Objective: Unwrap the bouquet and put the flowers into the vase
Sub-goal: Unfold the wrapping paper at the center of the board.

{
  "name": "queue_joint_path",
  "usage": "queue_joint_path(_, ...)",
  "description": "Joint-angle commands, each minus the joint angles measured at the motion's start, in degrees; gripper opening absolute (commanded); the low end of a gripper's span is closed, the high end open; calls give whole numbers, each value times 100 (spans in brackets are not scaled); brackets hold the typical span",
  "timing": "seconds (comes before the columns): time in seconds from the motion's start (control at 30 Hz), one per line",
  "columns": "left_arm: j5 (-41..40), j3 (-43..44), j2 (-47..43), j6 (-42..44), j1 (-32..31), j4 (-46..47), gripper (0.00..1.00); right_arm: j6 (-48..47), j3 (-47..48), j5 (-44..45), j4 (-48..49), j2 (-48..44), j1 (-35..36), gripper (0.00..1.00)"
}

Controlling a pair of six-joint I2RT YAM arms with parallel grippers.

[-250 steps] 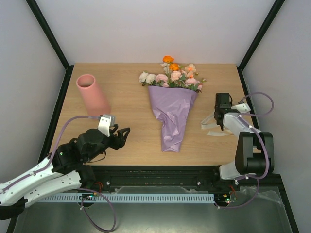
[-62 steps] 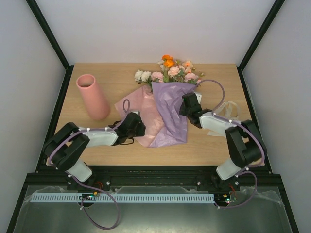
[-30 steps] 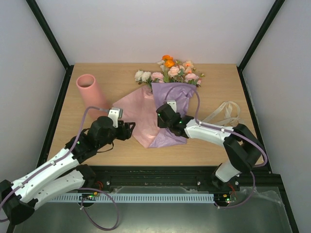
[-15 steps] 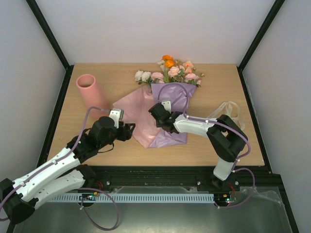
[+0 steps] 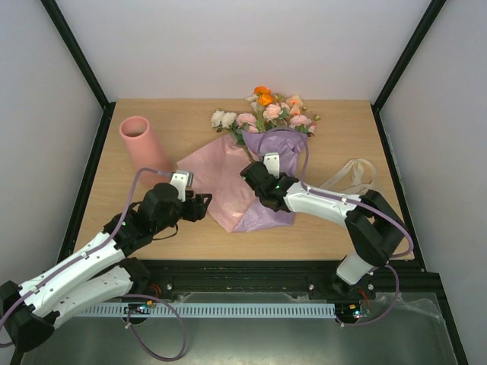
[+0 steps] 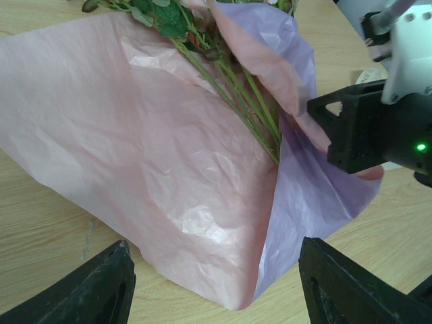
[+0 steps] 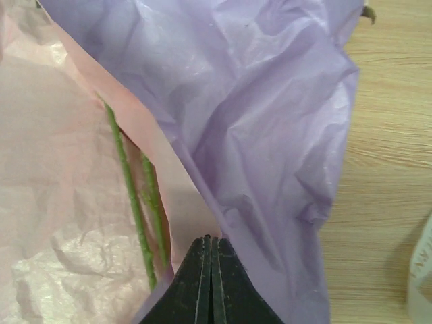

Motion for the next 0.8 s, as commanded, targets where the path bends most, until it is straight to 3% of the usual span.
queue_joint_path(0.0, 117, 26, 56, 123, -13, -86, 100, 122, -316, 563, -202, -483, 33, 2)
queue_joint_path(0.23, 84, 115, 289, 20, 4, -31, 100, 353, -927, 1056, -181, -1322, 20, 1)
queue_joint_path(0.37, 535, 86, 803, -19, 4, 769, 100, 534, -1273, 1039, -44, -1887, -12, 1)
queue_joint_path(0.6, 700, 262, 2381, -59, 14, 2076, 91, 874, -1609, 1461, -523, -2253, -204, 1)
queue_joint_path(0.77, 400, 406, 3708, -105, 124, 2371, 87, 1473, -1884, 1730, -929, -2712, -475, 1)
